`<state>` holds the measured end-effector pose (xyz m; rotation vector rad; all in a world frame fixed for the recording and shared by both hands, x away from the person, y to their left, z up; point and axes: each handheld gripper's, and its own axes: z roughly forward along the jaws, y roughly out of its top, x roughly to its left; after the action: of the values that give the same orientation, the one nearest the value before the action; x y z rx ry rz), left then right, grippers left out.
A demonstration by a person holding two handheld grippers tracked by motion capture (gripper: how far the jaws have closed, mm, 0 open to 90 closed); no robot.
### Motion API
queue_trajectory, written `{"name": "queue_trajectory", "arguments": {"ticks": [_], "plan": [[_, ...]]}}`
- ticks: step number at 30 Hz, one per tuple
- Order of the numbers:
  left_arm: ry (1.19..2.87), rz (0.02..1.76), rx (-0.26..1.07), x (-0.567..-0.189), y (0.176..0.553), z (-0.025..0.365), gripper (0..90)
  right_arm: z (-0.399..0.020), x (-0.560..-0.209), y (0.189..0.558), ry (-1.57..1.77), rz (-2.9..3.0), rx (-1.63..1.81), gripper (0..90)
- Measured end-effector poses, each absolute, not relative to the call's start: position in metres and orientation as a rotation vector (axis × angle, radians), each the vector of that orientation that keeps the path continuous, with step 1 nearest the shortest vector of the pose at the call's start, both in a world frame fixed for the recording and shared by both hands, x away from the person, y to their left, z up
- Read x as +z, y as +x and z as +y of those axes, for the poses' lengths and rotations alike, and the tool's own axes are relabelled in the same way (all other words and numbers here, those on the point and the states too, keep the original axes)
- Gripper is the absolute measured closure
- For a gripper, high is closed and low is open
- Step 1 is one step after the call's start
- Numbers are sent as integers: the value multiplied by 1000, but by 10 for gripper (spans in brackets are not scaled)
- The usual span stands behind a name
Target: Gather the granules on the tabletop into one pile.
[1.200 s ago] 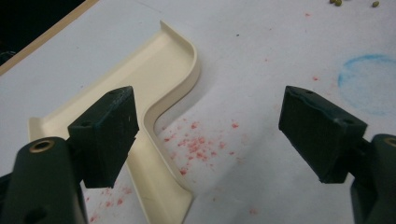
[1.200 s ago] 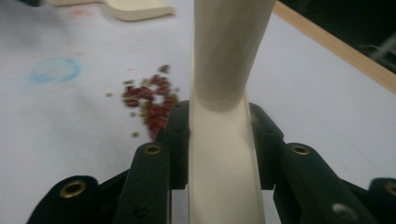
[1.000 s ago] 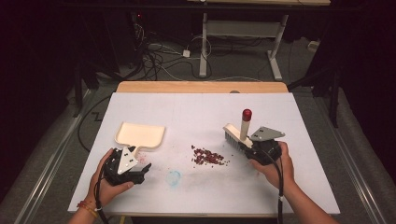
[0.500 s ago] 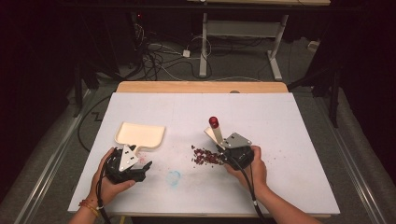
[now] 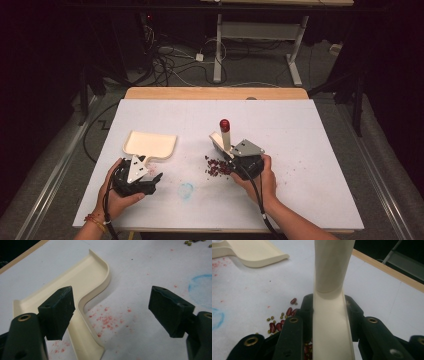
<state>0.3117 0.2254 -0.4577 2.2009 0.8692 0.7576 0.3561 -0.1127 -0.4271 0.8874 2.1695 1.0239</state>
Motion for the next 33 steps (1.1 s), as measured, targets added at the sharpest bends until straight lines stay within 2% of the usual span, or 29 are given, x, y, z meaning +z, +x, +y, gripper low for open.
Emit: {"name": "queue_trajectory", "arguments": {"ticks": [6,14,23,33], "plan": [[2212,865,757,-458,311,226,201,-118,-416,361,868,2140,1094,676],[2168,914,756,-455,310,234,201,-97,-410,348,976,2221,1315,677],[2174,908,756,-455,309,234,201,-72,-440,343,1115,2260,1356,677],[2185,902,748,-456,309,233,201,-98,-443,349,1183,2189,1295,675]]}}
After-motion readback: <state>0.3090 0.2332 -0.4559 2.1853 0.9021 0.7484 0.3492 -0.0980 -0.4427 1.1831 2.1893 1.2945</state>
